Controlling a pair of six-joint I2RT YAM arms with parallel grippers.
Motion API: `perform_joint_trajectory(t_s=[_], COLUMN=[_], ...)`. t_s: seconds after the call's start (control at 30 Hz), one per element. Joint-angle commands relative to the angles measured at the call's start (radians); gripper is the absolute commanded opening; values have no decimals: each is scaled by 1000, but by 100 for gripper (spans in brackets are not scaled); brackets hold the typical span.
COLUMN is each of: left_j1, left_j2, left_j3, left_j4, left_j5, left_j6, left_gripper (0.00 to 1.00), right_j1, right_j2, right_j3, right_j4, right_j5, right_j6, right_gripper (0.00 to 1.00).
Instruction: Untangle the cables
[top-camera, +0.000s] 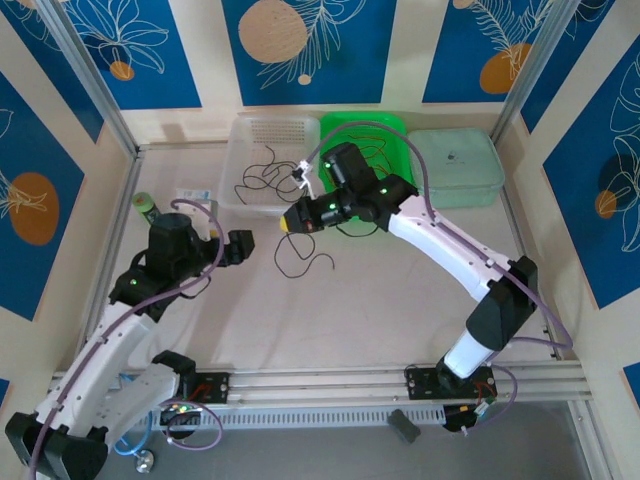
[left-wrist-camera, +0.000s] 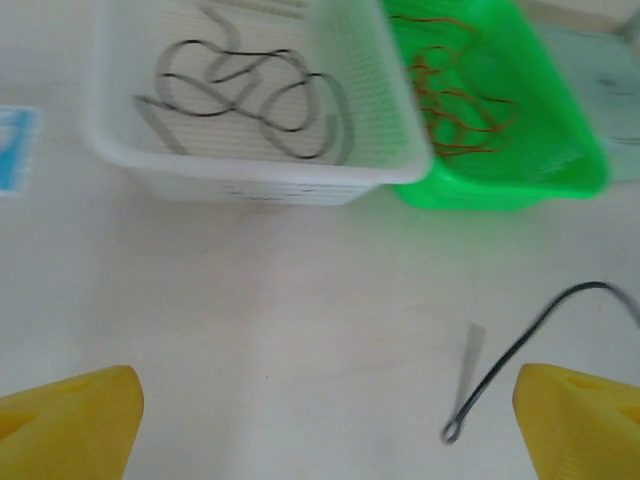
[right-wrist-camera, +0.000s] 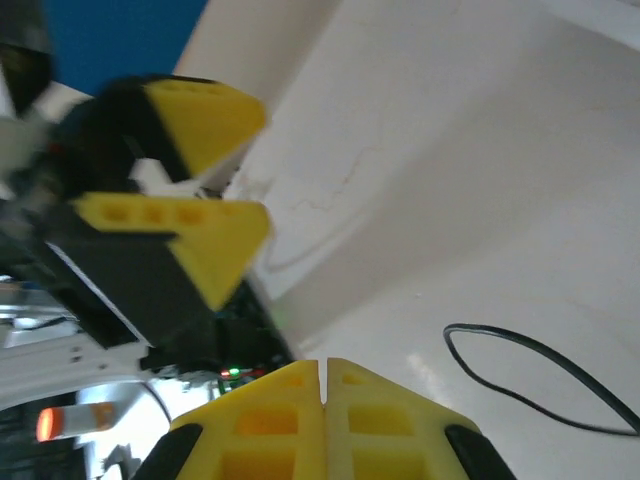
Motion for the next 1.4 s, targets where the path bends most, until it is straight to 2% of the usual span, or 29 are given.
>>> perform_joint_trajectory(t_s=[0.0,0.13,0.4,0.7,0.77,0.8,0.83,0.87,0.93,1.0,1.2,1.37], left_j1=[-34,-108,-244,-290,-290,-294,-295,-297,-300,-305,-309,-310], left_j2=[0,67,195,364,386,395,405,411,426,436,435,443], left_j3=[-73,-130,-149,-142,-142,-142,-142,-140,-138,-133,-136,-124], left_j4=[275,401,531,545,555,558,561,563,566,564,559,535], left_j5=[222,262,327,108,94,92,90,87,80,64,9,31], left_j6=[24,82,176,235,233,231,230,227,224,225,234,233], left_gripper=[95,97,100,99,93,87,76,63,28,0,0,0], right_j1=[-49,-96,-126,-146,-155,-161,-168,-176,-195,-218,-349,-459], right_j2=[-37,-56,-78,-122,-137,-146,-154,-159,-176,-189,-241,-269], right_j3=[-10,5,16,24,30,36,41,45,56,70,124,155], right_j4=[52,75,79,88,84,81,78,78,77,72,62,104], right_j5=[-157,-214,-226,-225,-218,-212,-207,-205,-194,-179,-112,-86], right_j6=[74,113,132,147,147,146,147,149,152,155,192,242], right_gripper=[0,0,0,0,0,0,0,0,0,0,0,0])
